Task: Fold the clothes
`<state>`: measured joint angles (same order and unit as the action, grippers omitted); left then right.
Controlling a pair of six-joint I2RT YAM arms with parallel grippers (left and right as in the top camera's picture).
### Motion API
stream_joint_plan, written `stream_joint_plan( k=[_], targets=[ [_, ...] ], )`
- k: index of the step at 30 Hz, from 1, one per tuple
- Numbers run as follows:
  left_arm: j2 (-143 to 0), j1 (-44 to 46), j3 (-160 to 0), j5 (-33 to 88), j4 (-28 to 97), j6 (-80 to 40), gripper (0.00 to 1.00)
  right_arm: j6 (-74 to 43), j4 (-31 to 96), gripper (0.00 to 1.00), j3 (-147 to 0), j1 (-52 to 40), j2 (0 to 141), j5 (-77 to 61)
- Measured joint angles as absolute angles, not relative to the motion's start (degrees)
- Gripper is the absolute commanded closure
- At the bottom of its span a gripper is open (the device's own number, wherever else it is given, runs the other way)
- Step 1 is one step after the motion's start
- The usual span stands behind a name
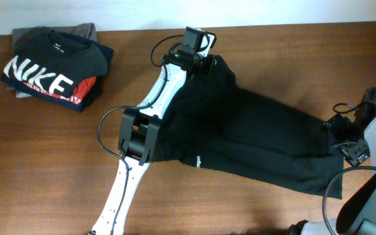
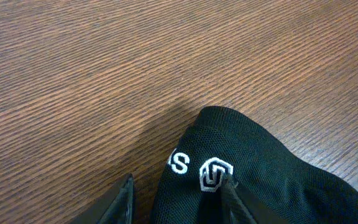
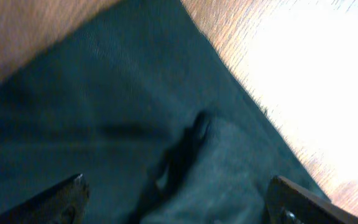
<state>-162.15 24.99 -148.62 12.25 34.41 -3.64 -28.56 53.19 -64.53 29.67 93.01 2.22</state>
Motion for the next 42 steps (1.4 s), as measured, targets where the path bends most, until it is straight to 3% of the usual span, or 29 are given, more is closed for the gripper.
stream_joint_plan(
  k=[3, 23, 26, 29, 33, 42],
  targets=[
    [-162.23, 24.99, -148.64, 12.27, 34.39, -3.64, 0.72, -28.53, 51.59, 0.05, -64.53, 30.39, 93.01, 3.25],
    [-162.39, 24.99, -148.68, 12.27, 34.35, -3.62, 0.78, -27.73, 29.23, 0.06, -64.53, 34.92, 98.19, 2.5],
    [-162.47, 24.99, -148.68, 12.29, 34.09, -3.64, 0.78, -27.16, 29.08, 0.15, -64.53, 34.92, 99.9, 2.24],
    [-162.52, 24.99, -148.73, 12.32, 33.98, -3.64, 0.78, -26.74, 29.54, 0.18, -64.53, 34.92, 101.82, 2.04],
    [-162.54, 24.99, -148.73, 12.51, 33.95, -3.64, 0.78, -26.61, 29.63, 0.31, -64.53, 34.92, 104.18, 2.04],
    [-162.56, 24.99, -148.73, 12.67, 33.91, -3.62, 0.78, -26.52, 29.43, 0.32, -64.53, 34.92, 106.45, 2.04]
  ],
)
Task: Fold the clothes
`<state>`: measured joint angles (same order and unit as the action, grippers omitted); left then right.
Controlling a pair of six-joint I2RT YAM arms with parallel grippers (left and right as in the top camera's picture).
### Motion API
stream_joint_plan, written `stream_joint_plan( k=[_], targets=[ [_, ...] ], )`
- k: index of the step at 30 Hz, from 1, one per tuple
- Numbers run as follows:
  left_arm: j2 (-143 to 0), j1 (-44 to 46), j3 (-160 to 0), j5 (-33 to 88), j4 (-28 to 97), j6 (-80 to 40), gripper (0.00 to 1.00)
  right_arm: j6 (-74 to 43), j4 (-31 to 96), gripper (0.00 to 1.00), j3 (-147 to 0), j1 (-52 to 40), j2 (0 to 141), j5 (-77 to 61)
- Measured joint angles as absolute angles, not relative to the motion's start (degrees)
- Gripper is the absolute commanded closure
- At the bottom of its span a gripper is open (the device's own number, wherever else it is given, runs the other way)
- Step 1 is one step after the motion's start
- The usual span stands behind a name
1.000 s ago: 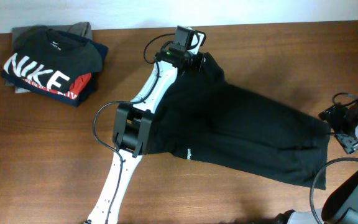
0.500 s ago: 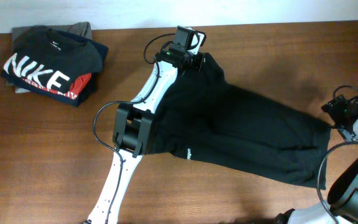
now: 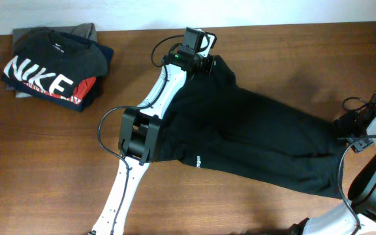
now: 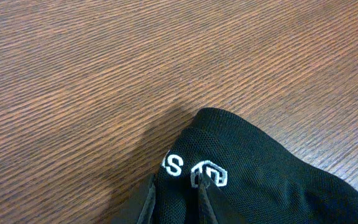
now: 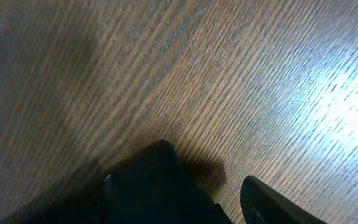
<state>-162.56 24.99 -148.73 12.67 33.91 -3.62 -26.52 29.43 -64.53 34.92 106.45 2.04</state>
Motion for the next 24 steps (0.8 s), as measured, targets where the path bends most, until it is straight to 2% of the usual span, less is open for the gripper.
stream_joint_plan(
  k=[6, 9, 12, 14, 17, 18, 24],
  targets=[
    [-162.56, 24.99, -148.73, 12.67, 33.89, -3.62, 0.78, -26.44, 28.36, 0.41, -64.53, 34.92, 108.05, 2.02],
    [-162.56, 24.99, -148.73, 12.67, 33.89, -3.62, 0.78, -26.35, 28.18, 0.51, -64.53, 34.92, 108.44, 1.91],
    [-162.56, 24.99, -148.73, 12.67, 33.85, -3.62, 0.78, -26.13, 27.99, 0.67, -64.53, 34.92, 108.51, 1.89],
    [-162.56, 24.99, -148.73, 12.69, 33.8, -3.66, 0.83, -26.09, 27.99, 0.79, -64.53, 34.92, 108.51, 1.89],
    [-162.6, 24.99, -148.73, 12.67, 33.58, -3.46, 0.99, -26.57, 28.01, 0.93, -64.53, 34.92, 108.51, 1.85],
    [-162.65, 24.99, -148.73, 12.67, 33.5, -3.6, 1.0, -26.59, 28.03, 0.96, -64.53, 34.92, 108.51, 1.93],
    [-162.71, 24.99, -148.79, 12.71, 33.19, -3.62, 0.99, -26.76, 28.27, 0.96, -64.53, 34.92, 108.51, 1.91]
  ],
)
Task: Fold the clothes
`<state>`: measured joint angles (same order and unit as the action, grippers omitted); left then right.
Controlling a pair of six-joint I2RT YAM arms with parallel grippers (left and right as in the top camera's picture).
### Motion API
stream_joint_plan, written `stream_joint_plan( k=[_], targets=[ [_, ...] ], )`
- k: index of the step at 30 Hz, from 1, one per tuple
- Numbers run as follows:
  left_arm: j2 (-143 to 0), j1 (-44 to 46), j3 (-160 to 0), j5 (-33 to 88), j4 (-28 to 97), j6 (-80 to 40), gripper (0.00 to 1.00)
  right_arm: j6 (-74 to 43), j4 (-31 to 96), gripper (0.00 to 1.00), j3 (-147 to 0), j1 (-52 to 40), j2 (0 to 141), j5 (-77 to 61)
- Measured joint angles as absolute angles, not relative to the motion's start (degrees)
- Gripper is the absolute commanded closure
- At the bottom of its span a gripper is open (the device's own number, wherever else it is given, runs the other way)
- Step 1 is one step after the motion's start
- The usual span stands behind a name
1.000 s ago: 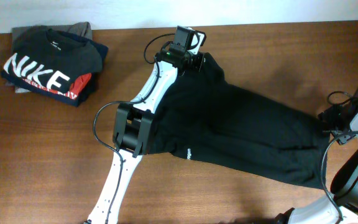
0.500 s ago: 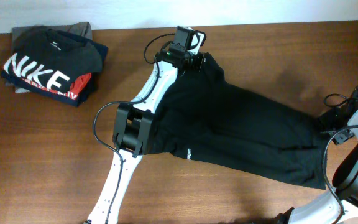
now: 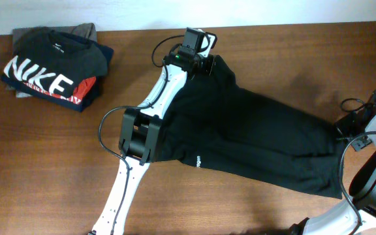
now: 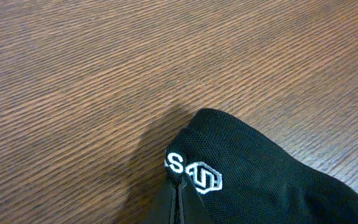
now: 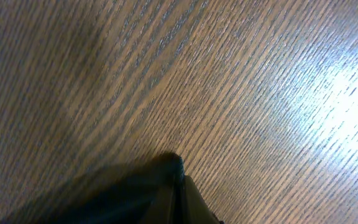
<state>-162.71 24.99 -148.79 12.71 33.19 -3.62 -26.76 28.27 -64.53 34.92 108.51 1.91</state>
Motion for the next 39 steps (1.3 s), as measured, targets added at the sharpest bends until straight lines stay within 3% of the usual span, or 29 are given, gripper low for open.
stream_joint_plan(
  k=[12, 29, 39],
  targets=[
    [-163.63, 24.99, -155.94, 16.36, 39.88, -3.62, 0.99, -27.92, 30.39, 0.96, -64.93, 34.96, 108.51, 1.87],
    [-163.63, 24.88, -178.41, 11.9, 72.71, -2.52, 1.0, -31.99, 39.29, 0.96, -65.19, 34.96, 103.13, -1.19],
    [-163.15, 24.53, -179.06, 8.8, 84.16, -1.98, 1.0, -33.01, 43.16, 0.96, -65.19, 34.96, 101.73, -1.41]
  ],
)
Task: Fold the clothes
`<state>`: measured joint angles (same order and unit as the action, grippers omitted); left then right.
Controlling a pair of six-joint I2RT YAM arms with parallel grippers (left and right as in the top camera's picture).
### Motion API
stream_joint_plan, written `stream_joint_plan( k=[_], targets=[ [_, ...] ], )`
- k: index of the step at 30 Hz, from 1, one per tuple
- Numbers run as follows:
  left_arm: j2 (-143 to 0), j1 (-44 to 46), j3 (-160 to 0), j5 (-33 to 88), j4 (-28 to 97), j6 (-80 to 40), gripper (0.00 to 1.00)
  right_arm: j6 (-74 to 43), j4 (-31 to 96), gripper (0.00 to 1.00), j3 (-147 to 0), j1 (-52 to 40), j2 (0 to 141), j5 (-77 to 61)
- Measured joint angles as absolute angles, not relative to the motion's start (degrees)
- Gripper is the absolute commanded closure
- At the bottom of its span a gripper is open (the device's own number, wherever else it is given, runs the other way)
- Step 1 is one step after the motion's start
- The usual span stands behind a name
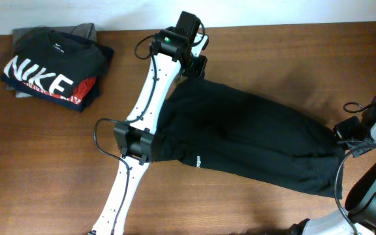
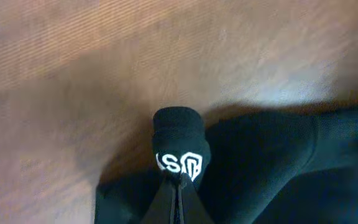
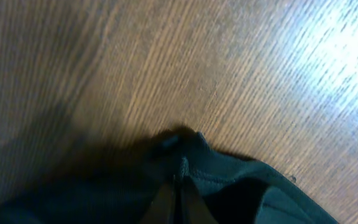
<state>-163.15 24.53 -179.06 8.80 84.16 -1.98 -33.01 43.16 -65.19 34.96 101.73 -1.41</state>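
Observation:
A black garment (image 1: 240,134) with a small white logo lies spread across the middle of the wooden table. My left gripper (image 1: 198,65) is shut on its far upper corner, where a white emblem (image 2: 179,165) shows on the raised, pinched cloth above the table. My right gripper (image 1: 348,130) is shut on the garment's right corner (image 3: 185,158), also lifted off the wood. The pinched edges hide the fingertips.
A stack of folded shirts (image 1: 54,65), a black Nike one on top, sits at the far left of the table (image 1: 44,163). The white wall runs along the back edge. The left arm's white links cross the garment's left side.
Both grippers, shut on their corners, have risen off the table. The left one has drawn its corner left and toward the front, straightening the top edge of the garment.
At first both grippers stood open over the garment's corners, left at the far corner, right at the right end. Then the left was closing and the right sat open at its corner. Both were then shut, and now both corners hang lifted.

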Motion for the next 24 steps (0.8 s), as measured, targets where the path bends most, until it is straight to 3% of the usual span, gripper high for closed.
stream_joint_plan(
  k=[12, 24],
  targets=[
    [-156.29, 21.47, -179.06, 5.52, 96.09, -1.65, 1.0, -36.99, 47.9, 0.96, -65.19, 34.98, 99.09, -1.93],
    [-155.37, 21.37, -179.06, 5.56, 96.64, -1.74, 1.0, -40.6, 56.34, 0.96, -65.19, 35.51, 92.73, -2.26]
  ],
)
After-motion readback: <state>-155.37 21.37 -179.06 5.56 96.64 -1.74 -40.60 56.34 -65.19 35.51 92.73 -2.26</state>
